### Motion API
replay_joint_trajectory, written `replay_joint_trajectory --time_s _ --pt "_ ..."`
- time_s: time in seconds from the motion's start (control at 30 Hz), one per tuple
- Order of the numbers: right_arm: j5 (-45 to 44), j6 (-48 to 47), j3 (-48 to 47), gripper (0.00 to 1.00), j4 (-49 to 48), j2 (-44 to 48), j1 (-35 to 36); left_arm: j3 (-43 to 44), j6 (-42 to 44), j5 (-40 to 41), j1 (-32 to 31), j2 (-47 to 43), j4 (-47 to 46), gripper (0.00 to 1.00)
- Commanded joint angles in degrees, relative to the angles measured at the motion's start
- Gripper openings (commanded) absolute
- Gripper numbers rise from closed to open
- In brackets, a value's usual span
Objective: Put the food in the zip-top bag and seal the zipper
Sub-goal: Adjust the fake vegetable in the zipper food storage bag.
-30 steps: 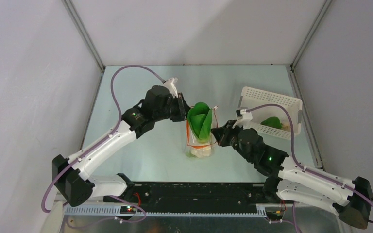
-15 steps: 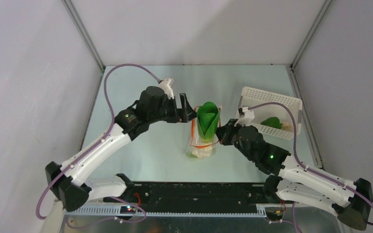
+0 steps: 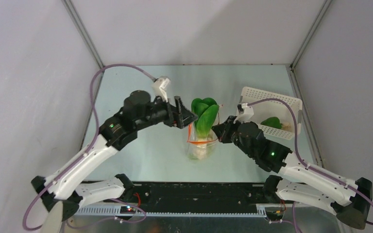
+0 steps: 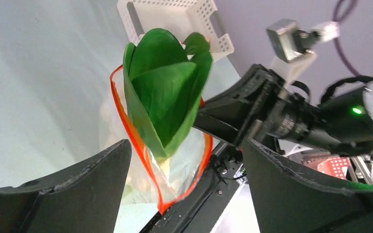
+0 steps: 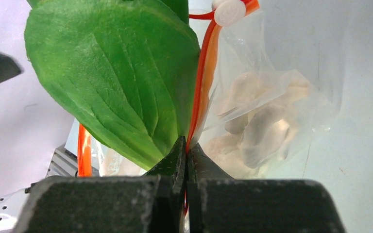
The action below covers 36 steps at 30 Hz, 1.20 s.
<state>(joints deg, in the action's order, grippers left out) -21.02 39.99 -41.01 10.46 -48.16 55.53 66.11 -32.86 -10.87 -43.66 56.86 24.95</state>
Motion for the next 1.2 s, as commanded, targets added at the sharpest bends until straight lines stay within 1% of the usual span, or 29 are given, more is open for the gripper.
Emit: replay_joint_trajectory --time_s 0.0,0.13,0.3,0.53,0.77,0.83,0.97,1.03,1.1,1.17 --pt "1.05 0.25 -3.19 0.0 -3.04 0.35 -0.23 4.16 3.07 1.12 -0.72 6.28 1.8 0.9" --pt "1.84 -0.51 -3.19 0.0 -3.09 0.0 -0.18 6.6 3.91 0.74 -1.41 10.5 0.92 0.88" --pt "2.7 -1.45 -3.19 0.0 -3.05 -0.27 -0.12 8.42 4.17 2.34 -2.55 12.11 -0.07 0.84" --pt "3.34 -2.28 -3.19 0.0 -3.87 -0.85 -0.15 10.9 6.34 7.64 -4.58 13.83 3.12 0.81" --pt "4.3 -3.2 -3.19 0.0 -4.65 -0.72 -0.08 13.46 8.01 9.18 -6.72 16.95 4.85 0.79" --pt "5.06 -3.88 -3.19 0.0 -5.11 -0.64 -0.03 14.35 8.38 8.83 -7.3 18.21 5.08 0.77" --pt "6.17 -5.65 -3.19 0.0 -6.1 -0.34 -0.04 16.92 9.27 8.99 -8.18 21.18 7.2 0.7" --pt "6.32 -6.31 -3.19 0.0 -6.04 -0.12 0.0 17.86 9.75 9.73 -8.64 22.47 8.19 0.64" --pt "6.71 -6.88 -3.19 0.0 -5.92 -0.09 -0.04 18.37 10.23 10.04 -9.16 23.42 8.72 0.62" --pt "7.02 -7.25 -3.19 0.0 -5.69 -0.05 -0.06 18.74 10.43 10.49 -9.44 24.33 9.29 0.58"
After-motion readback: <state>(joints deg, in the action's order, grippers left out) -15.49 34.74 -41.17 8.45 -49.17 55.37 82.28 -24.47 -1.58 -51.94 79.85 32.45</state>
